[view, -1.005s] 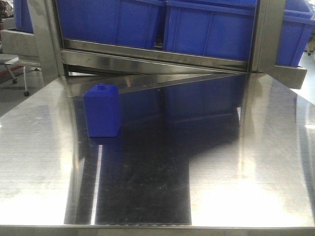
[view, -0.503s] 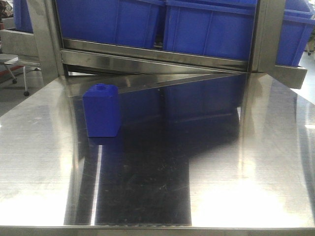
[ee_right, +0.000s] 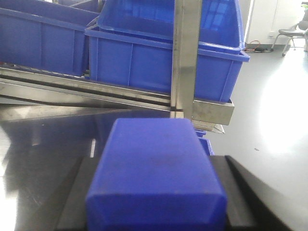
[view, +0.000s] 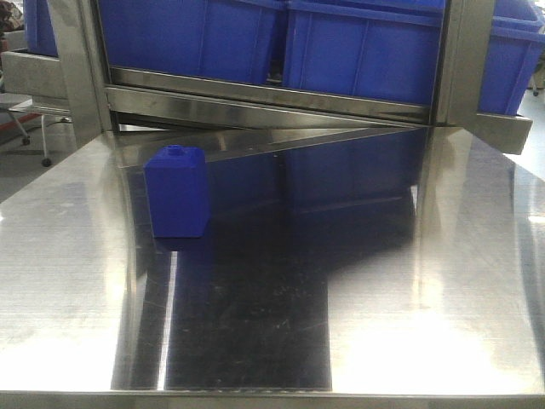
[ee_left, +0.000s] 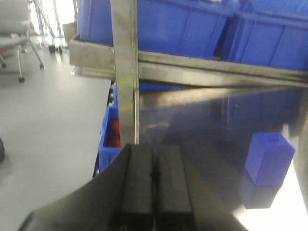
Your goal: Pick and sort blue part to right shelf
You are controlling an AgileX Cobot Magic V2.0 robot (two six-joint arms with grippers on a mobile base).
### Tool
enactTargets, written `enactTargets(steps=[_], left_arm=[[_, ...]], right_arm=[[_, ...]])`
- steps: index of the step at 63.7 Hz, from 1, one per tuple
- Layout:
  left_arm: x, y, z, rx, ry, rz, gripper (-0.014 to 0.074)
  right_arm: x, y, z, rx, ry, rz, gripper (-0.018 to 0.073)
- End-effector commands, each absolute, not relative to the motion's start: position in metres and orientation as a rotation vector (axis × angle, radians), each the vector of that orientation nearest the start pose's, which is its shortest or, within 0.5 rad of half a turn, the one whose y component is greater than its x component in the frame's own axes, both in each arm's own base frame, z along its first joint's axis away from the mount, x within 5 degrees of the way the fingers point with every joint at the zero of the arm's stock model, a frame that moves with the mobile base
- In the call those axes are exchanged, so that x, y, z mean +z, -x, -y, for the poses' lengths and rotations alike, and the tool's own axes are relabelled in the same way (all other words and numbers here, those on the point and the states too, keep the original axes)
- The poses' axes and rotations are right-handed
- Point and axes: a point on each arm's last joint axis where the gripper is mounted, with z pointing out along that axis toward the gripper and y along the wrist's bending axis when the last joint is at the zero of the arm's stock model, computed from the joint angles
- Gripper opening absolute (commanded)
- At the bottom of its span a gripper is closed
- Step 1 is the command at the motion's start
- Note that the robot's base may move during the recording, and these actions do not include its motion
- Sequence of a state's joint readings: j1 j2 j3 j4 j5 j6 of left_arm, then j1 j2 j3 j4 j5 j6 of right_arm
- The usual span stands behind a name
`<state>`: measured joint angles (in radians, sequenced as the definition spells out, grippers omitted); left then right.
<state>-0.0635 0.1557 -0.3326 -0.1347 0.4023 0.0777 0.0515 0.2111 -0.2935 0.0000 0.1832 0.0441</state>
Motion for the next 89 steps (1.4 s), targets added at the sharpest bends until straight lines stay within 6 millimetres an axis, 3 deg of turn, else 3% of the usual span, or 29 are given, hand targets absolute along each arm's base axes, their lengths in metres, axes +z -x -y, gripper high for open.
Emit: enactTargets(steps=[1,7,10,19,26,45,67,89], left_arm=[[0.300,-0.065,0.008,-0.142,-0.029,-1.666,0.0135],[0.306,-0.078,0.011,-0.155,-0.040,-1.714,0.0178],[0.309,-0.085,0.013,-0.169,-0.057,-1.741,0.0241],[0.320,-0.105,0.024,-0.226,-0.132,-1.800,0.0541],[0.323,-0.124,0.036,-0.301,-0.149,-1.866,0.0712],[0.340,-0.183,0.078,-0.499,0.032,-2.135,0.0689],[0.335,-0.251,0.138,-0.303,-0.018,-2.572,0.0689],[0.331,-0.303,0.182,-0.266,-0.004,-2.789,0.0689]], right_arm=[[0.300,-0.065,-0.003,0.057,0.016,-1.471,0.0402],[0.300,-0.065,-0.003,0.057,0.016,-1.471,0.0402],[0.300,-0.065,-0.003,0.057,0.016,-1.471,0.0402],[0.300,-0.065,-0.003,0.057,0.016,-1.471,0.0402],[0.300,-0.065,-0.003,0.057,0.016,-1.471,0.0402],[0.300,-0.065,-0.003,0.057,0.016,-1.471,0.0402],[0.300,-0.065,-0.003,0.057,0.016,-1.471,0.0402],[0.300,-0.065,-0.003,0.057,0.016,-1.471,0.0402]])
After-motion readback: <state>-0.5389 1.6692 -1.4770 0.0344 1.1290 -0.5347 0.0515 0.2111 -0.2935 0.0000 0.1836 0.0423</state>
